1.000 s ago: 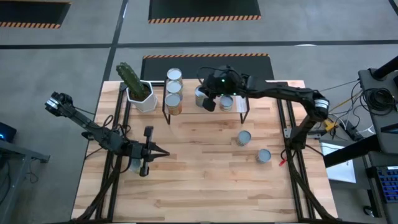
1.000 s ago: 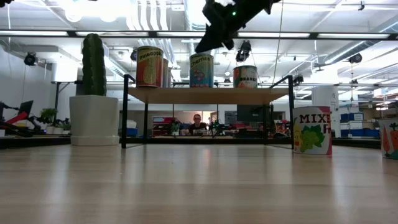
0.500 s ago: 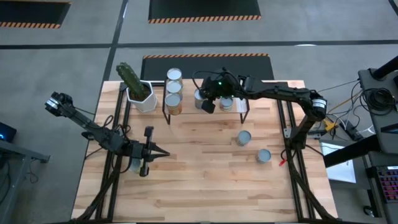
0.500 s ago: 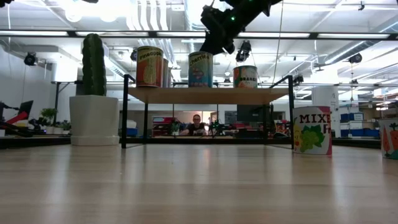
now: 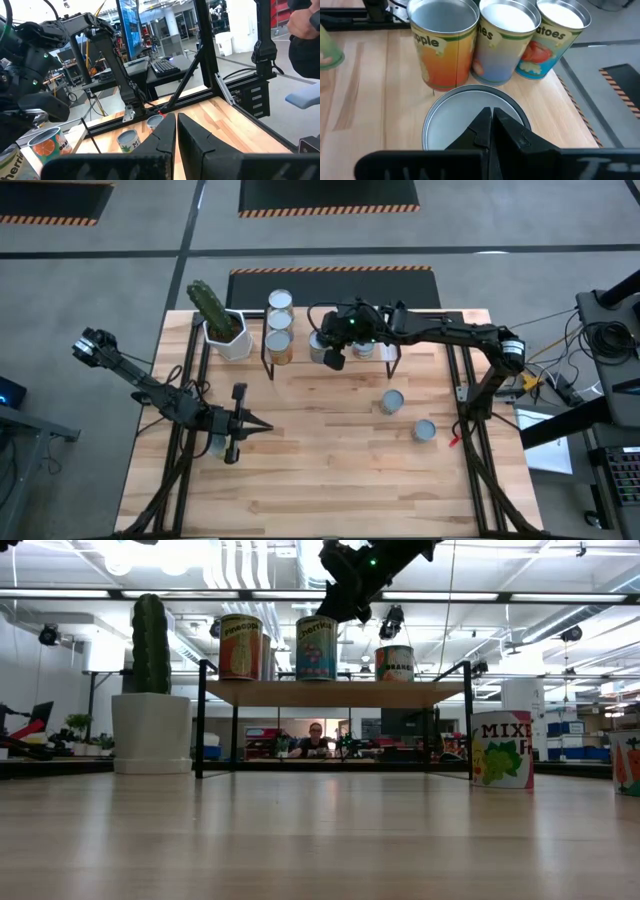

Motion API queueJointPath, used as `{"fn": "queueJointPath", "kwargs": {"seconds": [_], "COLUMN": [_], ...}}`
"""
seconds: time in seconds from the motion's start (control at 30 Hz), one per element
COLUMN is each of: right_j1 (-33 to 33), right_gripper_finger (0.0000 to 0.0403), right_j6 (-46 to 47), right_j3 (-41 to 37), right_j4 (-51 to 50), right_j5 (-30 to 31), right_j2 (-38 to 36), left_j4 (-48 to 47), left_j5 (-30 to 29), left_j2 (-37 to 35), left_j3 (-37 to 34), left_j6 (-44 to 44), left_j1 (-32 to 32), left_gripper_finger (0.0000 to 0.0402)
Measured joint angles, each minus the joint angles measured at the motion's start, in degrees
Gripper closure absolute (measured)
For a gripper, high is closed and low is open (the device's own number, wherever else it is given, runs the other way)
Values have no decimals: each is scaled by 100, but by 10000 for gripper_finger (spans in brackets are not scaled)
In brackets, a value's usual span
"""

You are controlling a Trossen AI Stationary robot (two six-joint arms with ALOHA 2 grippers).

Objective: Pick and place cans onto a shelf
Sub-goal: Put the canned cherries on the shelf

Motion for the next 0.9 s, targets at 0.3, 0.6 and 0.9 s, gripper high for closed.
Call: {"fn": "queueJointPath", "kwargs": {"seconds": [0.3,0.6,0.9], "right_j1": [36,333,1015], "right_gripper_finger": [394,394,394], "right_j6": [-258,-173,100], "right_j3": [202,501,259], "right_j4": [-106,-850,-1125], "right_j5": [0,-341,-95], "right_j2": [-21,-424,-262], "left_j4": [0,-2,-50], "left_j5": [0,0,0], "left_j2": [0,0,0], "left_j3": [0,0,0], "left_j6": [-8,-152,-315], "left_j1": [0,0,-2], "left_gripper_finger": [402,402,402]}}
